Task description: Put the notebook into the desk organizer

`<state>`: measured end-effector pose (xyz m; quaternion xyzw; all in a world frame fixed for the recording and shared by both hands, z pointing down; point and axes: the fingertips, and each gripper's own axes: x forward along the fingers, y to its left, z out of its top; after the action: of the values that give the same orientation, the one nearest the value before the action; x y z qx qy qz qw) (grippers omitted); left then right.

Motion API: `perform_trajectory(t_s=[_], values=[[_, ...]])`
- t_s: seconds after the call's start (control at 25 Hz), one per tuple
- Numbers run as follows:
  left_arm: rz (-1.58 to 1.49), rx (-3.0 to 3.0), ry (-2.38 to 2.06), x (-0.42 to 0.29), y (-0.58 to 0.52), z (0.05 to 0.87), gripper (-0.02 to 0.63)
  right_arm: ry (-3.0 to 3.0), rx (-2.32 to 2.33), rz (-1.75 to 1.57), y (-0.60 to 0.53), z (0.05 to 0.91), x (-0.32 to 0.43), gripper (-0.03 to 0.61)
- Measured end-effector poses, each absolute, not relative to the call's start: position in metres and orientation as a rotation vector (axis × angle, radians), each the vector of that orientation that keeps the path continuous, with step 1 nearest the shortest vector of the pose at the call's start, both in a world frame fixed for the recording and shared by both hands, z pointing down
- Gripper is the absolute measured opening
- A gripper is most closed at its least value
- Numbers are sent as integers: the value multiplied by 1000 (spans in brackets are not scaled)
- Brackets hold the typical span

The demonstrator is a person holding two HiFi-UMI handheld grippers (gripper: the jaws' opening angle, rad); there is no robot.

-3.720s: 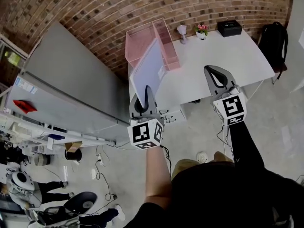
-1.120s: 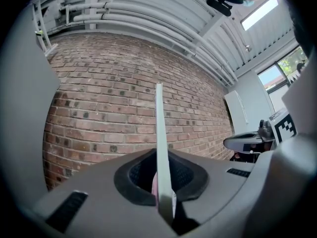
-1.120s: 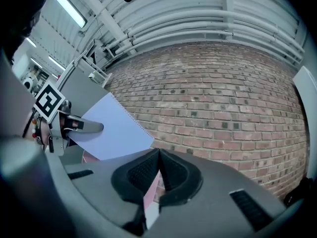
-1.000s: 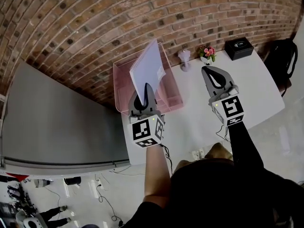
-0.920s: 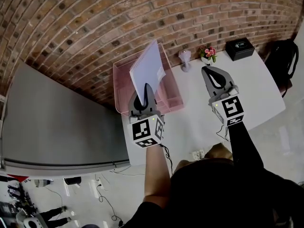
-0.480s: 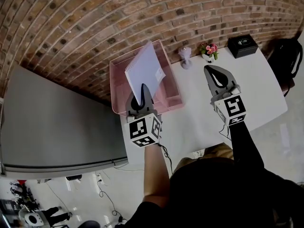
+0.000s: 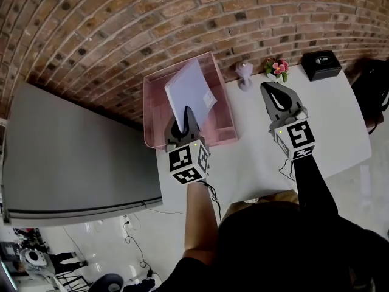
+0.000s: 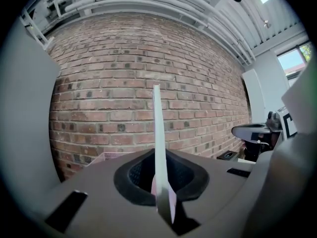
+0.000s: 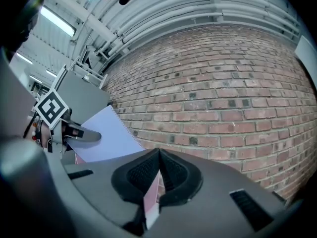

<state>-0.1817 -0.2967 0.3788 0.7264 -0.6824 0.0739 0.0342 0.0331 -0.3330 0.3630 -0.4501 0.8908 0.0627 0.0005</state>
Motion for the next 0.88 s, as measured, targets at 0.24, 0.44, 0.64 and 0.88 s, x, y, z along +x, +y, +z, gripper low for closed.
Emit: perform_trajectory(t_s=[0.24, 0.44, 0.64, 0.88], values=[[259, 2192, -2111, -184, -310, 386, 39, 2815, -1396, 188, -348, 366, 32, 21], [276, 2159, -2129, -187, -320, 390, 40, 2817, -1404, 188, -358, 366, 36, 21], [284, 2127, -2149, -194, -328, 395, 44, 2828, -1417, 188, -365, 370, 40, 21], [298, 2123, -2158, -194, -337, 398, 51, 2829, -1433, 187, -372, 372, 45, 21]])
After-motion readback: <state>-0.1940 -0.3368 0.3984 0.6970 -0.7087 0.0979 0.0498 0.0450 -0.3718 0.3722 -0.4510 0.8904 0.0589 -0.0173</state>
